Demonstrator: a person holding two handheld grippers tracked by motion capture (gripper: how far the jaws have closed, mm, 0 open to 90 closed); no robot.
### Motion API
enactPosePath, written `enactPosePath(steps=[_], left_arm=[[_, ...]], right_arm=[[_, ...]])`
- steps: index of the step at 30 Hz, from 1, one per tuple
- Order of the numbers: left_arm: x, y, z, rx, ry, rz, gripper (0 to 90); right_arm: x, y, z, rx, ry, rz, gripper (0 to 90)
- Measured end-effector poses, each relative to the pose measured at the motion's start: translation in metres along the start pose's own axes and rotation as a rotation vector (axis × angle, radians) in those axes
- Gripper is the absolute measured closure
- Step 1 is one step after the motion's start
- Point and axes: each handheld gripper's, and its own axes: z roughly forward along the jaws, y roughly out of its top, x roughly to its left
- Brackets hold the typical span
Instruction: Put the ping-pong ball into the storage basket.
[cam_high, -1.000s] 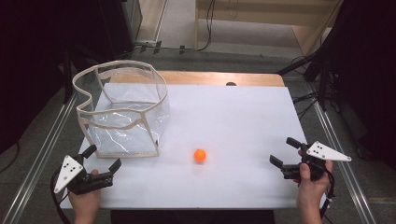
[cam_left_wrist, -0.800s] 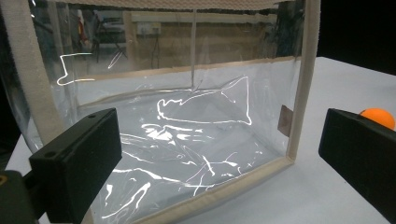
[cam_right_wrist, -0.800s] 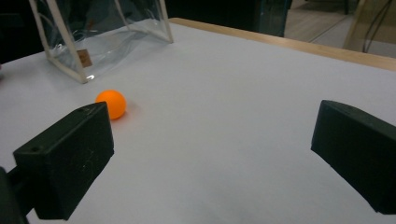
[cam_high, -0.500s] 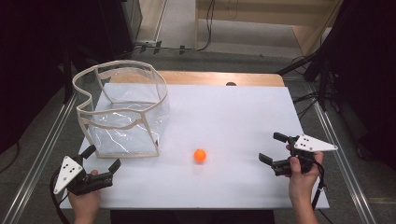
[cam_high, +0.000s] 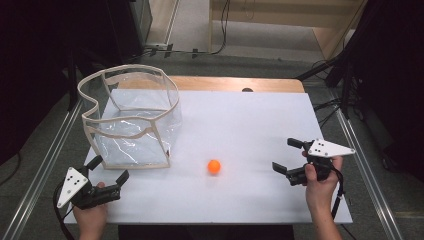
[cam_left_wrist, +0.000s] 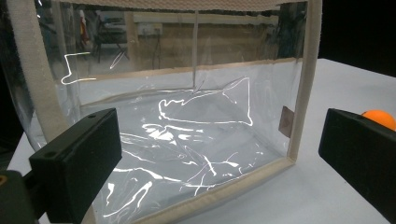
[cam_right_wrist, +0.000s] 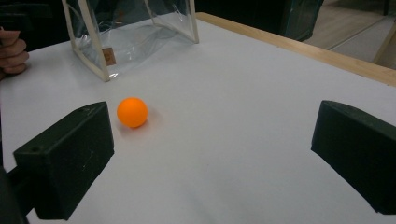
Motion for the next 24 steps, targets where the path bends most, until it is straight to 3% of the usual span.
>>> enactPosePath(steps=[24], left_arm=[[0.000, 0.000, 0.000, -0.002, -0.004, 0.002, 0.1]], right_arm=[[0.008, 0.026, 0.027, 0.099, 0.033, -0.072, 0.0]])
